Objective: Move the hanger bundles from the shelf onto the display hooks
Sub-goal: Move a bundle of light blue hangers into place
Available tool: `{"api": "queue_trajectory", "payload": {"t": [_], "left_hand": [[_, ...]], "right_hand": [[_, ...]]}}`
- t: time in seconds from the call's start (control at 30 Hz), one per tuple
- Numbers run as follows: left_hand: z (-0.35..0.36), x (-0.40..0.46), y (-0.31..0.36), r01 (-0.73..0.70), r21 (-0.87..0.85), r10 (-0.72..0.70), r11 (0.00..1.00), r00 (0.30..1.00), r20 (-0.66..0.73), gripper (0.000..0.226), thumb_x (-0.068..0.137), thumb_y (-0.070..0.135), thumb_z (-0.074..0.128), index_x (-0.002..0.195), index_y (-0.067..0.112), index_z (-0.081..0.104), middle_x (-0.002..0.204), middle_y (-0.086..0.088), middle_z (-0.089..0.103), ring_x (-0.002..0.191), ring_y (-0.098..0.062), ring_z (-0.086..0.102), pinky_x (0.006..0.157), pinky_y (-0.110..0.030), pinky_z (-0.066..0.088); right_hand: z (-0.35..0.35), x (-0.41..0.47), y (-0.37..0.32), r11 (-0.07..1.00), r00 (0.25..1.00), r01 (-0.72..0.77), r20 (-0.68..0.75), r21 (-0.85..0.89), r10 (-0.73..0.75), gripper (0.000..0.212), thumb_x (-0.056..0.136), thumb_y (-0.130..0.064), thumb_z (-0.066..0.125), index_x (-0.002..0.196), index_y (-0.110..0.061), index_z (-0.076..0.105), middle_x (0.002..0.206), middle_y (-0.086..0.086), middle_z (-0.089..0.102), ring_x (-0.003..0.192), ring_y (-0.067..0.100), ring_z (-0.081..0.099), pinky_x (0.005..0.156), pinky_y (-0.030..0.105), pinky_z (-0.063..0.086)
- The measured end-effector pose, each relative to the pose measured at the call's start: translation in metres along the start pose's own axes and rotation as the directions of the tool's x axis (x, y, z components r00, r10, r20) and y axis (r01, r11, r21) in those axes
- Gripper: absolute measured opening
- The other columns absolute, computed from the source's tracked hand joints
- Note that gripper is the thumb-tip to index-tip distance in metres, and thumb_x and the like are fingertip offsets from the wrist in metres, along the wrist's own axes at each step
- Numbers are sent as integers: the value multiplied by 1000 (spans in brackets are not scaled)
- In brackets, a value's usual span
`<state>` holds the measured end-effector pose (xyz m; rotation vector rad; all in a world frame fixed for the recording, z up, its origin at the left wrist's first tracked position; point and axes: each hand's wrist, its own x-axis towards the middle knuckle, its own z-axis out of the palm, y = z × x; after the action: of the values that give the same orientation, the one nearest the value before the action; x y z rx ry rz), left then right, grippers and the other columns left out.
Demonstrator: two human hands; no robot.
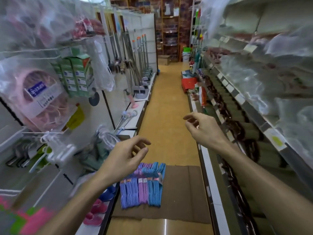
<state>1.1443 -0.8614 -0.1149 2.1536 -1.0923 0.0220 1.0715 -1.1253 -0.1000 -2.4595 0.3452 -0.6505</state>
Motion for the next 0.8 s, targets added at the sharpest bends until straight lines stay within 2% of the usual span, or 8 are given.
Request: {"api": "queue_trajectory", "payload": {"t": [0.13,0.23,0.37,0.47,0.63,0.8], "left_hand": [[26,34,-45,97,-19,-98,995,995,-25,18,95,22,61,112,25,65,91,10,68,86,-7,64,72,-25,54],[43,63,-81,143,-20,-143,990,989,-31,19,95,21,61,113,24,65,91,9,67,87,-8,63,72,-24,53],[74,101,-145,163,-12,-163,987,986,-32,23,95,21,58,117,26,62,95,10,66,88,-2,62,78,-20,53],[107,122,-204,173,-9,-173,985,985,-18,24,95,19,58,118,25,60,96,9,65,90,0,60,78,-18,52],[171,143,-303,238,-75,-236,968,971,30,22,96,13,58,117,19,61,94,4,65,84,-6,60,70,-24,51],[254,155,-409,246,-48,-239,968,964,118,20,97,20,57,115,27,60,92,13,62,82,-5,61,71,-23,50]], "right_hand": [[55,38,49,999,996,-48,78,-1,48,25,98,-26,55,119,-19,66,100,-7,64,88,9,62,80,39,57],[94,63,82,996,990,-88,112,-2,88,25,97,-28,56,119,-21,65,101,-8,64,89,9,62,79,38,58],[157,97,128,991,983,-130,135,12,127,26,97,-28,57,122,-22,63,101,-9,63,89,7,62,79,38,59],[217,109,163,979,962,-204,193,27,195,27,98,-27,56,124,-21,61,105,-6,62,91,8,62,78,33,57],[316,107,220,916,874,-397,327,56,359,26,98,-24,56,123,-18,61,105,-3,63,91,7,59,68,22,47],[424,104,295,870,837,-492,300,42,458,21,98,-22,55,117,-18,64,106,-5,65,93,10,60,69,22,50]]}}
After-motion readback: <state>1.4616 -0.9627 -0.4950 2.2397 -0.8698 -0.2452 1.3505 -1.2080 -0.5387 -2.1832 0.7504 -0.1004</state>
